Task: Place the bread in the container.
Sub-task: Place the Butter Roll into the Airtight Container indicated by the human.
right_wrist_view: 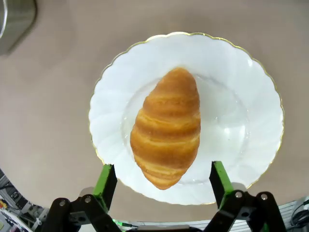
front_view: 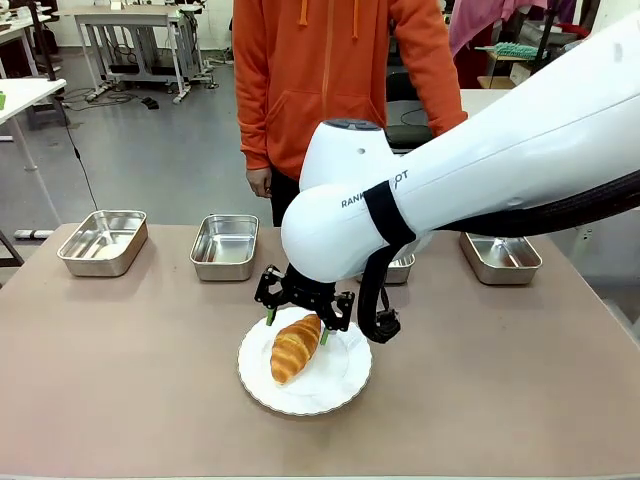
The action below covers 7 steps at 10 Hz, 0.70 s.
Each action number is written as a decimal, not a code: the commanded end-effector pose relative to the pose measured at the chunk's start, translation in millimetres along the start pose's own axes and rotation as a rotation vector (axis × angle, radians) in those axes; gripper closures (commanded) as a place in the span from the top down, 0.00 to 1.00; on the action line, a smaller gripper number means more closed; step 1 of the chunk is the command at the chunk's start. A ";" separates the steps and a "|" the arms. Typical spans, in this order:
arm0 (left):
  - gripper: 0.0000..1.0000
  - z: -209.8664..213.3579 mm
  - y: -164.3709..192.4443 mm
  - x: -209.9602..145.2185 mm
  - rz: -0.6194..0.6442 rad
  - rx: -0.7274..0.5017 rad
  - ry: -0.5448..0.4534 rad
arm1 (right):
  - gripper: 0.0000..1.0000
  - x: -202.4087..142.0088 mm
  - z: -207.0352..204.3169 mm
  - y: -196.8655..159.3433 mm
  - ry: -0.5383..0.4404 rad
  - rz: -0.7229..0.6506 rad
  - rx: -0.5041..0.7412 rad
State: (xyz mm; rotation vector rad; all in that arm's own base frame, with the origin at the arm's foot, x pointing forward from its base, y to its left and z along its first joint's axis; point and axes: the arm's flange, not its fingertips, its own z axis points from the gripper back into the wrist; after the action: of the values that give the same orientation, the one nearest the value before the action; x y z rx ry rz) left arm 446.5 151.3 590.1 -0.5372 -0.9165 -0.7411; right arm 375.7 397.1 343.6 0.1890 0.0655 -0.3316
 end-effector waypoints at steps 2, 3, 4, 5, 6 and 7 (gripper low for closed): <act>1.00 0.9 -0.9 -0.4 -0.010 -0.006 -0.020 | 1.00 -5.4 -14.7 18.1 -0.076 -0.067 -0.051; 1.00 0.9 -0.9 -0.4 -0.010 -0.006 -0.020 | 1.00 -5.6 -20.1 20.0 -0.093 -0.074 -0.059; 1.00 0.9 -0.9 -0.4 -0.010 -0.006 -0.020 | 1.00 -6.0 -26.4 22.6 -0.105 -0.075 -0.072; 1.00 0.9 -0.9 -0.4 -0.010 -0.006 -0.020 | 1.00 -5.8 -31.9 24.8 -0.115 -0.072 -0.072; 1.00 0.9 -0.9 -0.4 -0.010 -0.006 -0.020 | 1.00 -5.6 -37.0 26.5 -0.126 -0.068 -0.073; 1.00 0.9 -0.9 -0.4 -0.010 -0.006 -0.020 | 1.00 -5.1 -41.8 28.0 -0.131 -0.060 -0.076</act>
State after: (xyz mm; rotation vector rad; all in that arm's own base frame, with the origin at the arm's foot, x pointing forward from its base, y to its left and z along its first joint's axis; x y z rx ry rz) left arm 446.5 151.3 590.1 -0.5372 -0.9165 -0.7411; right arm 373.9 419.7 312.5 0.0987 -0.0020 -0.3732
